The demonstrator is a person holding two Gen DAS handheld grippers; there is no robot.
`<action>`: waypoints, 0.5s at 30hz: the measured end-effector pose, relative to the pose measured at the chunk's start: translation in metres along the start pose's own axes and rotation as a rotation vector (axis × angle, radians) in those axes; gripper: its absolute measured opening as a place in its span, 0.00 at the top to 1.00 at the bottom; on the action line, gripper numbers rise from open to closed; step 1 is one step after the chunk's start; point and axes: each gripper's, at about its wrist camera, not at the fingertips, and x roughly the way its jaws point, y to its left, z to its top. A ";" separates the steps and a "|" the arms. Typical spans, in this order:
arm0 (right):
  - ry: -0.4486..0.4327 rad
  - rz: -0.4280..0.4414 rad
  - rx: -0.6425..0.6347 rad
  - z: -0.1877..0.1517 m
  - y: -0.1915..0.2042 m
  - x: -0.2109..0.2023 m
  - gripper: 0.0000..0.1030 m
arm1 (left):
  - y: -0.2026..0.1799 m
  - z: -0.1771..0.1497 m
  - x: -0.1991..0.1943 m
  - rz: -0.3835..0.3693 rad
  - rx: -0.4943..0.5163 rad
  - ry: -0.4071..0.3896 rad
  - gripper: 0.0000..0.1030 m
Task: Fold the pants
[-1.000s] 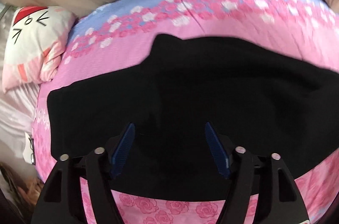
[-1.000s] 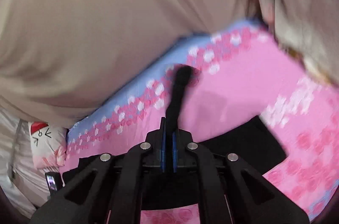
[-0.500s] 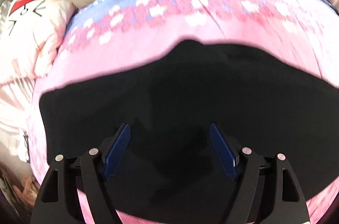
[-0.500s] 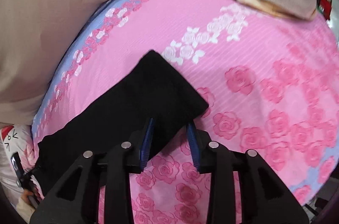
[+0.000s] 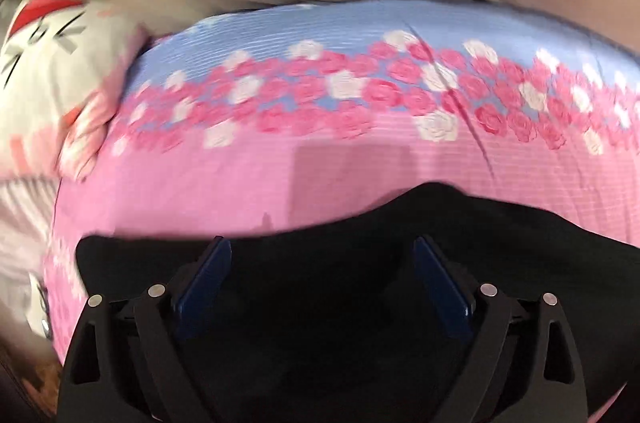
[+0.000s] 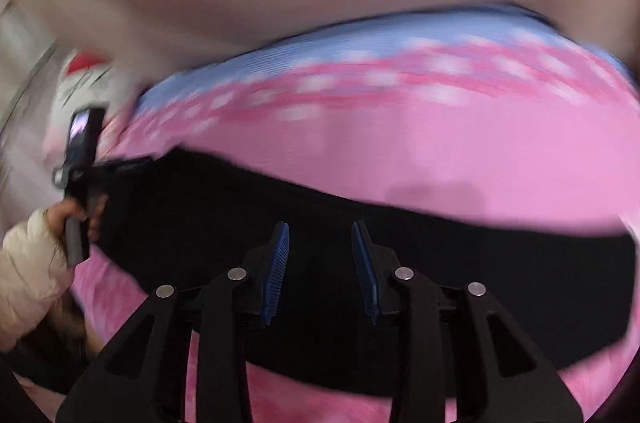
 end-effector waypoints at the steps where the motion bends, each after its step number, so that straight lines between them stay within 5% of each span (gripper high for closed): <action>1: 0.020 0.044 -0.073 0.016 0.028 0.027 0.65 | 0.014 -0.008 -0.008 0.000 -0.033 0.001 0.11; 5: 0.108 0.067 -0.324 0.060 0.117 0.132 0.65 | 0.053 -0.038 -0.017 0.059 -0.083 0.012 0.11; 8: 0.185 0.046 -0.383 0.079 0.147 0.194 0.65 | 0.080 -0.061 -0.012 0.152 -0.044 0.020 0.11; 10: 0.227 0.076 -0.421 0.079 0.159 0.213 0.86 | 0.093 -0.073 0.000 0.209 0.003 0.046 0.11; 13: 0.208 -0.009 -0.514 0.086 0.175 0.232 0.86 | 0.112 -0.085 0.028 0.309 0.078 0.076 0.09; 15: 0.218 0.007 -0.457 0.096 0.169 0.242 0.85 | 0.124 -0.085 0.035 0.288 0.083 0.017 0.05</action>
